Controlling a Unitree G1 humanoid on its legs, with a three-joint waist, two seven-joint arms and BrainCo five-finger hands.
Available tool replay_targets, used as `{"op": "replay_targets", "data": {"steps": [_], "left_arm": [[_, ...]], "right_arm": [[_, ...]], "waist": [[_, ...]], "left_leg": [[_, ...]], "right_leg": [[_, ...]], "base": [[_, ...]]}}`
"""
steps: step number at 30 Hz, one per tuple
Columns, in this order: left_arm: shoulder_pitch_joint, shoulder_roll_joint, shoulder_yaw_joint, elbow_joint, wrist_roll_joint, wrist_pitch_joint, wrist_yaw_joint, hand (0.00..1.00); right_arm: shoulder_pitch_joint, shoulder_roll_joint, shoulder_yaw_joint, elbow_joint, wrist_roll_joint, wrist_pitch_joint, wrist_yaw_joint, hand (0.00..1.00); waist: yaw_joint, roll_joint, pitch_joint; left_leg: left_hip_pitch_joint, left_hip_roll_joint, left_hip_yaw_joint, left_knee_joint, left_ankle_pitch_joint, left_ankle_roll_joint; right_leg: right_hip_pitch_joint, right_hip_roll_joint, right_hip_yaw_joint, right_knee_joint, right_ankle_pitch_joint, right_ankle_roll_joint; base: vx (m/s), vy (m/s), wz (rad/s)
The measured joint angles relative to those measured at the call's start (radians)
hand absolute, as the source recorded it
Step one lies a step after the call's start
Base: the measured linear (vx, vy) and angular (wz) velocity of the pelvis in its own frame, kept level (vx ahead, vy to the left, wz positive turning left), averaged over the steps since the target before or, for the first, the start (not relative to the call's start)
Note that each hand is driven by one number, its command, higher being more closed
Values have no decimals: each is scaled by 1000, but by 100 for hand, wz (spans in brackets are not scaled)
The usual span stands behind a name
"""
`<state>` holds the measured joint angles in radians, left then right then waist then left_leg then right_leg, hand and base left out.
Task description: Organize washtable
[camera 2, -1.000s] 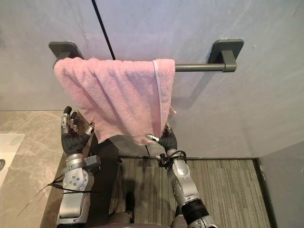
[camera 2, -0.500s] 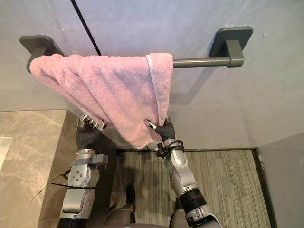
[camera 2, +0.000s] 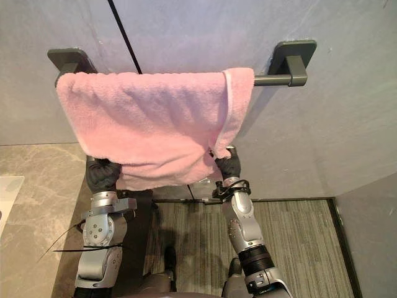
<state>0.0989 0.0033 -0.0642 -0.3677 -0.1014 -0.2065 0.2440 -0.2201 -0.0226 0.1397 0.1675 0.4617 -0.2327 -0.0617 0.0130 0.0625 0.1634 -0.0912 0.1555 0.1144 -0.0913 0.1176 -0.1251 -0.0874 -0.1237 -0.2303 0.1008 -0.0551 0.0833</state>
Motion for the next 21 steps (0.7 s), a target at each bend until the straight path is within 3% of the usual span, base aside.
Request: {"op": "replay_targets", "data": {"steps": [8,21], "left_arm": [[4,1,-35,-4,-2,0,-50,100],[16,-1,-61,94,9,6,-49,100]], "right_arm": [[50,-6,-74,-39,-22,-6,2,100],[163,15,-94,-41,-32,-2,24,100]], "waist": [[-26,-1,-1],[-29,2,-27]], "left_leg": [[33,0,5,-1,0,0],[70,3,31,-3,0,0]], "right_leg": [[31,2,1,-2,2,3],[87,16,23,-83,56,7]], "base": [[-7,1,-1],[-13,2,-5]]}}
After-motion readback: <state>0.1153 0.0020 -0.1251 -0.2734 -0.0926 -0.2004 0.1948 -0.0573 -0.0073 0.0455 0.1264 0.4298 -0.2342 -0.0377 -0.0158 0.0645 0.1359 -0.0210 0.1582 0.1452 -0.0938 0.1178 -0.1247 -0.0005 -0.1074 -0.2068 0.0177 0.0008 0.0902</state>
